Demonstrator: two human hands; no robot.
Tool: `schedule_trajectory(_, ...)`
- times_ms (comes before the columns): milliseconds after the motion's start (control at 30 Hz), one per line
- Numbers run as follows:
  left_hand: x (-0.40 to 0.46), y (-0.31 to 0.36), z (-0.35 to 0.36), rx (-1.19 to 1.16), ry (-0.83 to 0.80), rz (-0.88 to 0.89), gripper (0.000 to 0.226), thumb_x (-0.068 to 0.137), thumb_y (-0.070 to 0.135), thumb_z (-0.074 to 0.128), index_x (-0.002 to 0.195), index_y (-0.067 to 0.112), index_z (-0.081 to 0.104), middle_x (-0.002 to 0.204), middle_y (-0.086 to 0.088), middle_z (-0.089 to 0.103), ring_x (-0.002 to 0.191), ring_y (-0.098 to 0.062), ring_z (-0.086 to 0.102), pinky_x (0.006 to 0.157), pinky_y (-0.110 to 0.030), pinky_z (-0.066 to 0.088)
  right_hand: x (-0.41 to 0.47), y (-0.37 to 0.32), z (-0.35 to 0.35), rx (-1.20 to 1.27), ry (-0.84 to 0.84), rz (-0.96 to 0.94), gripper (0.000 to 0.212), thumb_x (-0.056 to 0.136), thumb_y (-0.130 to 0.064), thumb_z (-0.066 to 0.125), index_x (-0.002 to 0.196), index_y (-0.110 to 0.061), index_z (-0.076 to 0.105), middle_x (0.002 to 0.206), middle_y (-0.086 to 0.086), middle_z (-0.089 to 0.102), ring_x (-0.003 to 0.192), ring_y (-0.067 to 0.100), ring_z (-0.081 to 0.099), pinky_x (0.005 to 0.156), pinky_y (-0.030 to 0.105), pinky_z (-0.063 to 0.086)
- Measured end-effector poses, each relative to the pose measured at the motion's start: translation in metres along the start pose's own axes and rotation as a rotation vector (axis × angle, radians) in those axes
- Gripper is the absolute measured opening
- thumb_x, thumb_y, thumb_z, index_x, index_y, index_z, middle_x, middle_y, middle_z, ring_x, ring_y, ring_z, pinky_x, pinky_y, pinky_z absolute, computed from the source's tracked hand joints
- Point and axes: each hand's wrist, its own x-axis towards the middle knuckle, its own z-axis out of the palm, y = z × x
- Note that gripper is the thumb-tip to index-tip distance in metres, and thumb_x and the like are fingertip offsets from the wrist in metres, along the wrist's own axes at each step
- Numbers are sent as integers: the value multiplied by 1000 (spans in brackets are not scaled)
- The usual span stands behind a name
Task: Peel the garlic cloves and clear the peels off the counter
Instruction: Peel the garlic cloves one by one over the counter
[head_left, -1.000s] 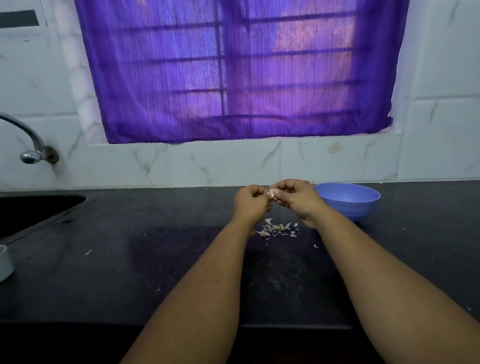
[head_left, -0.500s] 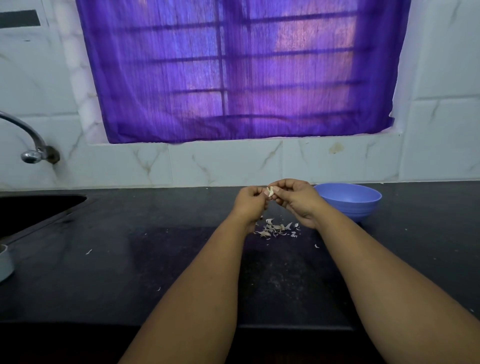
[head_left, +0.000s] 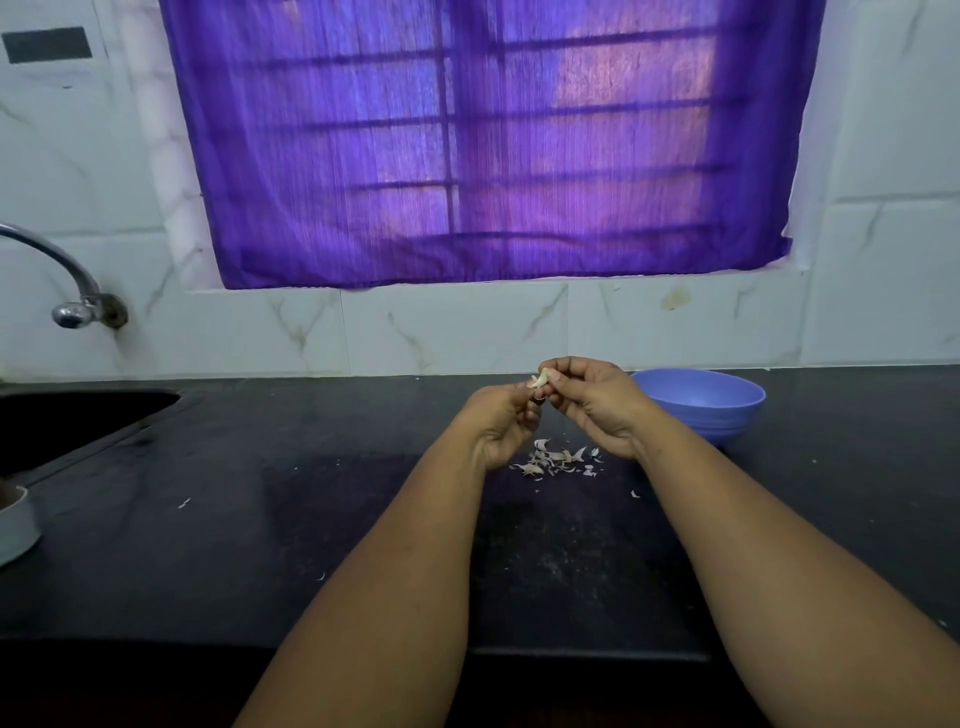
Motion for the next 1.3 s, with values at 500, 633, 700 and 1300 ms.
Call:
schedule_trajectory(500,-3,-2,9,-26,30,81,26,97,-6,36,87,4,57,66,-1,52,44,0,42,44,-10,34,4,3,2,182,42,54,15,96,3,47,94,-2,61,83,9,61,72,11,56,62,13,51)
schedule_trajectory(633,-3,-6,10,102,101,134,31,94,-7,35,77,8,56,62,0,48,43,-2,36,44,-13,30,3,4,3,53,24,28,14,96,2,48,92,-5,60,82,8,61,72,10,57,65,13,52)
schedule_trajectory(700,-2,-7,10,159,127,146,34,93,-7,33,72,10,54,60,1,44,45,-4,33,44,-16,28,3,5,4,-94,51,-11,13,95,1,52,92,-7,60,83,7,63,74,9,59,67,13,52)
schedule_trajectory(1300,9,-12,3,348,225,172,17,91,-1,39,103,11,37,64,-2,44,50,-9,34,46,-23,29,6,8,0,-443,149,-101,10,93,-7,59,84,-8,64,77,7,68,73,12,66,67,15,56)
